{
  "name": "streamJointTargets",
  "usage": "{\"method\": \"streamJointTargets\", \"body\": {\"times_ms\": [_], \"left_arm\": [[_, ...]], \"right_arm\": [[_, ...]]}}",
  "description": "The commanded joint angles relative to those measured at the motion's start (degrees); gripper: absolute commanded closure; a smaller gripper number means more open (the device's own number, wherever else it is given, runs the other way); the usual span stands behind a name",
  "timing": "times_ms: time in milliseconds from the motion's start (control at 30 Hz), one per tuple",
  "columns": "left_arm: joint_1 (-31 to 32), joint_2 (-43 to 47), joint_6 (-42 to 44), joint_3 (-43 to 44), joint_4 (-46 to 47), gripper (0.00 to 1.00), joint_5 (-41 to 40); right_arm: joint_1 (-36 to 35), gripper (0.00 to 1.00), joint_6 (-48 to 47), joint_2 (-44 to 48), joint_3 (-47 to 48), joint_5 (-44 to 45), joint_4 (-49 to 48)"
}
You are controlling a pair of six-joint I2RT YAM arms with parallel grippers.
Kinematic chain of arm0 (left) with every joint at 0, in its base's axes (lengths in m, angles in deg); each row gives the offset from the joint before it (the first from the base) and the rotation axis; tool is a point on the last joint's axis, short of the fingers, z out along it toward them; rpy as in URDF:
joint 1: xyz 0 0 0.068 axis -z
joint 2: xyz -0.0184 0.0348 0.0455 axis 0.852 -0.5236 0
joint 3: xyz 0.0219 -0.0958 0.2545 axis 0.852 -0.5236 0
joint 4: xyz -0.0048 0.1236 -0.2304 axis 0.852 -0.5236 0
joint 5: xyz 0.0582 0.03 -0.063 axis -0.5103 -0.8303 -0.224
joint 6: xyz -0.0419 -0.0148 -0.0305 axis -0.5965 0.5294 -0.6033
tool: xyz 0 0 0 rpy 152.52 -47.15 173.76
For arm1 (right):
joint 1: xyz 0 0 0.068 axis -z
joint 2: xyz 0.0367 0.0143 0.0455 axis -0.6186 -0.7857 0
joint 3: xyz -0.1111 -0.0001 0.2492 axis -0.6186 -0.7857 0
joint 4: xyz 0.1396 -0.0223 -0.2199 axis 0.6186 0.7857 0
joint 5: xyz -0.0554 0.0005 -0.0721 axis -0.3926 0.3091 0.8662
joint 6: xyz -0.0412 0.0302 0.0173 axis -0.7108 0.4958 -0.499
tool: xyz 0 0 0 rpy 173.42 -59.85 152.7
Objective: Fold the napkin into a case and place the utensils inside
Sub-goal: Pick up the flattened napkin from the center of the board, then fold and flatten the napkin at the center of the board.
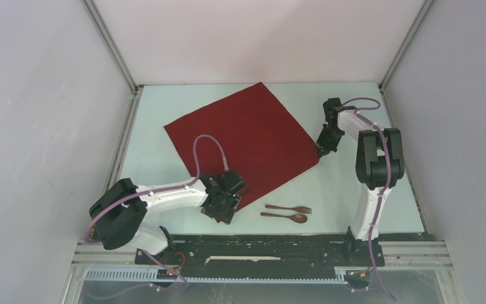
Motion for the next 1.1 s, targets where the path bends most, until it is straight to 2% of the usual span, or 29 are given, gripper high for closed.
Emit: {"method": "streamJointTargets", "body": {"times_ms": [0, 100, 267, 367, 533, 733, 833, 1067], "left_arm": [[-0.31, -1.63, 0.39, 1.91, 1.57, 0.37, -1.37], [-0.35, -3.53, 0.61, 1.89, 2.59, 0.45, -1.38], [-0.35, -4.81, 0.83, 2.37, 1.64, 0.74, -4.69], [-0.13, -4.11, 0.81, 3.43, -0.57, 0.87, -7.6], [1.14, -1.32, -0.11, 5.91, -5.31, 0.98, -14.8], [3.67, 0.49, -2.21, 10.1, -10.72, 1.0, -20.54], [5.43, 2.11, -4.27, 14.66, -16.65, 1.0, -26.58], [6.97, 10.08, -8.06, 26.62, -29.7, 1.0, -40.64]], "right_arm": [[0.31, 1.0, -0.97, 2.79, -0.16, -0.16, -0.36], [0.31, 1.0, -1.01, 2.76, -0.27, -0.18, -0.36], [0.02, 1.0, -1.09, 2.93, -0.41, -0.15, -0.28], [-0.41, 1.0, -1.1, 3.41, -0.43, 0.39, -0.27], [-0.98, 1.0, -1.33, 4.65, -0.34, 1.29, -0.67], [-1.52, 1.0, -1.8, 6.35, -0.12, 2.26, -0.06], [-1.75, 1.0, -3.24, 9.14, -0.44, 2.09, -0.76], [-1.86, 1.0, -4.84, 25.53, -1.25, -4.58, -6.46]]}}
